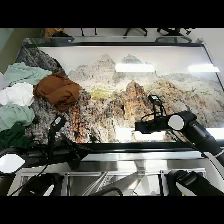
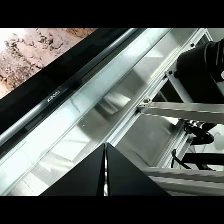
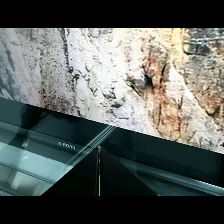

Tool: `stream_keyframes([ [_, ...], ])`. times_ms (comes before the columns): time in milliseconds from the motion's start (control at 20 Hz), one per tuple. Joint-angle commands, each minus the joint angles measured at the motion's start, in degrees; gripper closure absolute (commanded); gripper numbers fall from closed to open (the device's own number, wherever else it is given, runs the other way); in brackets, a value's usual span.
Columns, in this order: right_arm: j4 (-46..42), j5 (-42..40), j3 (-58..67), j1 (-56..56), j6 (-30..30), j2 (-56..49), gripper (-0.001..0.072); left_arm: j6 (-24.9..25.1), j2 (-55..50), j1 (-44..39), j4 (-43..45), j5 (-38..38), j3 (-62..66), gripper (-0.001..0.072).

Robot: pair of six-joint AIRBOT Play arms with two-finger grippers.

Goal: Fold the shirts.

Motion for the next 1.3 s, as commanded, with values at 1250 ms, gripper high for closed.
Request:
stream_keyframes([
  [1250,0.2,-2.0,0.0,0.0,0.0,-1.5,0.0695,-6.8,-3.4,4.2,10.0,17.9,0.1,0.0691],
])
